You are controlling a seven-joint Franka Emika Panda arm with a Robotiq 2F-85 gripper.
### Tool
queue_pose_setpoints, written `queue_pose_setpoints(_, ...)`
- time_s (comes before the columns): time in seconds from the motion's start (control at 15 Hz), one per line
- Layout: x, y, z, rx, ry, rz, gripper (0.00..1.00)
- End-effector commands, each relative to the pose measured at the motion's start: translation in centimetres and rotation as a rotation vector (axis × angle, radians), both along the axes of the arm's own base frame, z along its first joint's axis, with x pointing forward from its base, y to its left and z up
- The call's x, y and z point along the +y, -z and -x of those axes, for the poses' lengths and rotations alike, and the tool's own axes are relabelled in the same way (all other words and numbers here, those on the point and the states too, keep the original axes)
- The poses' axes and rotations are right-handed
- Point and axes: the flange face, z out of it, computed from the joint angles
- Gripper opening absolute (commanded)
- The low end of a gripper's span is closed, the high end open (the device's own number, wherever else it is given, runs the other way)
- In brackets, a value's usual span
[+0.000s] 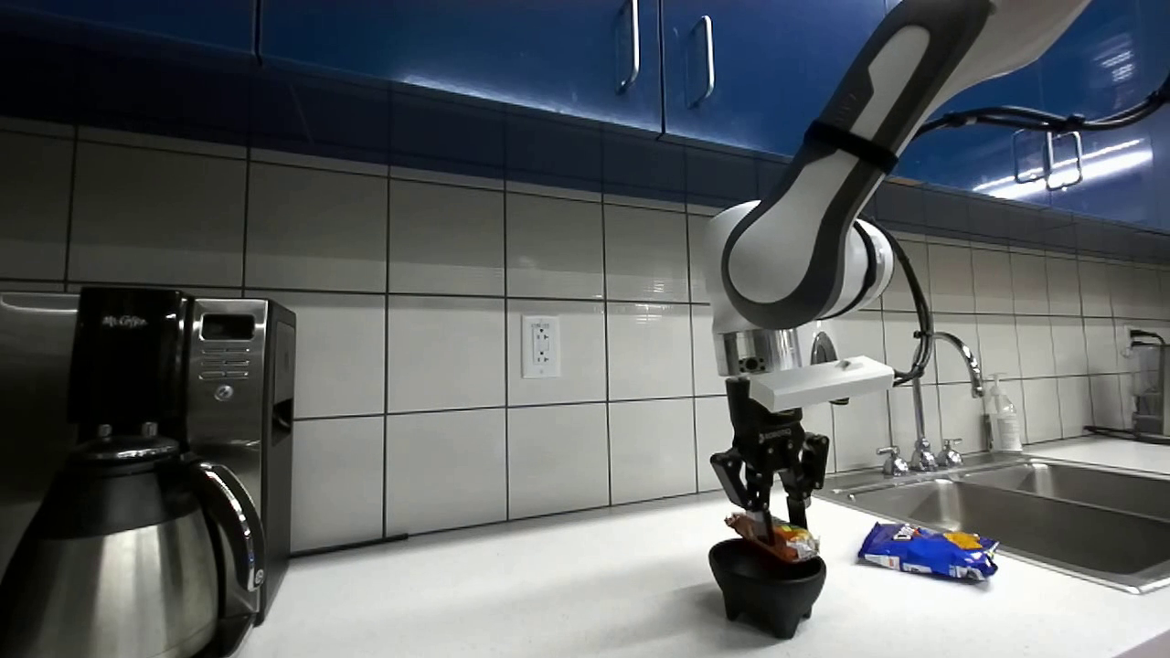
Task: Put the yellow packet in the black bowl.
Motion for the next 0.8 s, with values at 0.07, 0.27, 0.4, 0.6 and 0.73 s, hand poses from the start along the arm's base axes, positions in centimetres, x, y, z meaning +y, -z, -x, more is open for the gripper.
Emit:
queue_pose_setpoints(0.07,0.64,0.14,-0.12,0.005,-0.012,0.031,0.69)
queue_pose_setpoints(0.27,0.7,0.18,0.0,0.002,-0.025,0.04,0.9)
queue_pose_setpoints(0.4,0.71,0.09,0.07,0.0,-0.031,0.042,1.0)
queue_pose_setpoints(0.6,0.72,-0.06,0.26,-0.003,-0.035,0.038,1.0)
queue_pose_setpoints(0.73,0.69,-0.57,0.67,-0.013,-0.036,0.029,1.0)
